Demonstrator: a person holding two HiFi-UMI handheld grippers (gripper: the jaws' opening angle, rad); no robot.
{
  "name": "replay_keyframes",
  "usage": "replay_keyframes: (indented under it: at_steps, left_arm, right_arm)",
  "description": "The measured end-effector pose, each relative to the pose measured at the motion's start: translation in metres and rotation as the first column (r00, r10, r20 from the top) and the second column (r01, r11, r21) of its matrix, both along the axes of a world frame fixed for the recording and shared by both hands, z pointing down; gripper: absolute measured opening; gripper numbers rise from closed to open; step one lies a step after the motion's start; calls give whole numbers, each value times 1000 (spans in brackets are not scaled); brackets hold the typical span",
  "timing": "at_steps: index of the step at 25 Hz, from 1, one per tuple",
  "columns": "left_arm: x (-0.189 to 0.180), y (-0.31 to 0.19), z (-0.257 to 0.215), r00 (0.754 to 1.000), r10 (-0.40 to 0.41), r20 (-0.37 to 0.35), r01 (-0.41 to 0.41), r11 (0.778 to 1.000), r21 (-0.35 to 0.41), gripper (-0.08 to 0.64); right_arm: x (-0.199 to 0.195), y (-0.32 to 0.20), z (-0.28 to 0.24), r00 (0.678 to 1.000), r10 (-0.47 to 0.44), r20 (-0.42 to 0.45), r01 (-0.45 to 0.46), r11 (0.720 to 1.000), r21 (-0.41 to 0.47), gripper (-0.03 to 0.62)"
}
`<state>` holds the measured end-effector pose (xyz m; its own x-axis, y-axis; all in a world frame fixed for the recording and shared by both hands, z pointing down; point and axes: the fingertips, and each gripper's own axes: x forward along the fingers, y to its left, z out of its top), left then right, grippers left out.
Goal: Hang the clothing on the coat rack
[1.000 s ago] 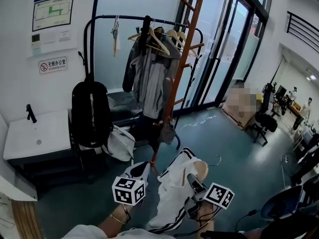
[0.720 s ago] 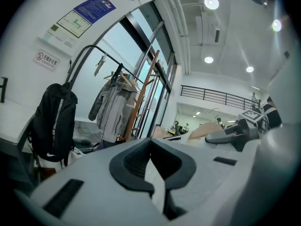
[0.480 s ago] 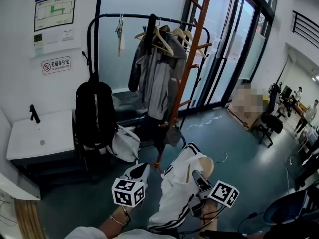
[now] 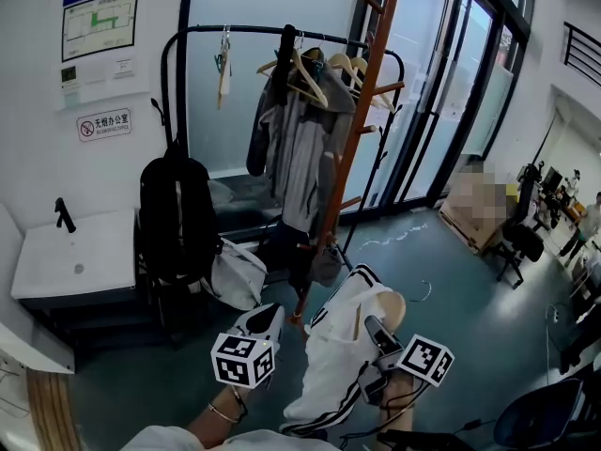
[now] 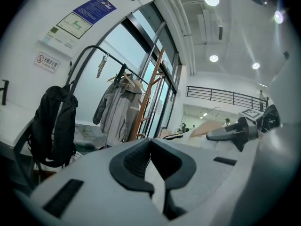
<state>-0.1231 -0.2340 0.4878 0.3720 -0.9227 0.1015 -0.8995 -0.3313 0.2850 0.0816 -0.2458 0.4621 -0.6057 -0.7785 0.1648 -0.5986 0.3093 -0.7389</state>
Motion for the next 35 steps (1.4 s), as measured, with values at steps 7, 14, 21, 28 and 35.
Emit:
replay_keyframes:
  at_steps: [7, 14, 21, 28, 35]
  left_arm:
    - [31, -41, -15, 1000, -25, 13, 25, 999, 21, 9]
    - [54, -75, -30, 997, -60, 39, 58, 997, 40, 9]
    - [76, -101, -37, 995, -90, 44, 88, 995, 41, 9]
    - [98, -120, -43, 991, -130, 29, 129, 990, 49, 9]
    - [103, -133, -43, 981, -192, 28, 191, 981, 36, 9]
  right_arm:
    - [21, -48, -13, 998, -61, -18, 61, 998, 14, 69]
    - [40, -87, -25, 996, -86, -16, 86, 996, 39, 69]
    - [63, -118, -31, 994, -112, 1, 112, 993, 44, 68]
    - [85, -143, -33, 989, -151, -7, 151, 988, 34, 69]
    - [91, -163, -41, 976, -215, -24, 216, 976, 35, 68]
